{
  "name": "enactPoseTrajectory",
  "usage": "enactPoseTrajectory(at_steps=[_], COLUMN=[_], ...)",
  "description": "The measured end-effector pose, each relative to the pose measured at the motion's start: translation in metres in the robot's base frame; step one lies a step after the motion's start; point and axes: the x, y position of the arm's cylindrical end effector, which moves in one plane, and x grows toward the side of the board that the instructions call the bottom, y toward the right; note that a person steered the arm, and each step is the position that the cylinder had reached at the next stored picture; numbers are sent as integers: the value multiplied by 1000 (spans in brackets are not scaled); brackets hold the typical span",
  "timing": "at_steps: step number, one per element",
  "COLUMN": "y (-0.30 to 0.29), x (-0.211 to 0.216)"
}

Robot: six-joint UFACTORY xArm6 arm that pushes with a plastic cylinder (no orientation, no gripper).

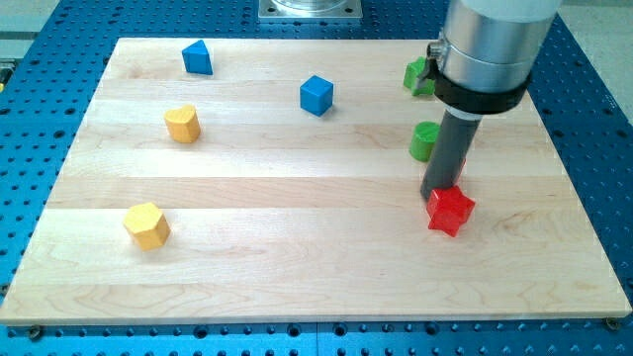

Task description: Push the red star close to the red circle

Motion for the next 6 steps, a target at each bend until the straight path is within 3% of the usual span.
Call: enactPoseTrajectory(at_steps=[1, 2, 3, 4, 5, 6], y=[-16, -83, -82, -4, 2, 52], x=[-9, -21, 28, 83, 47, 43])
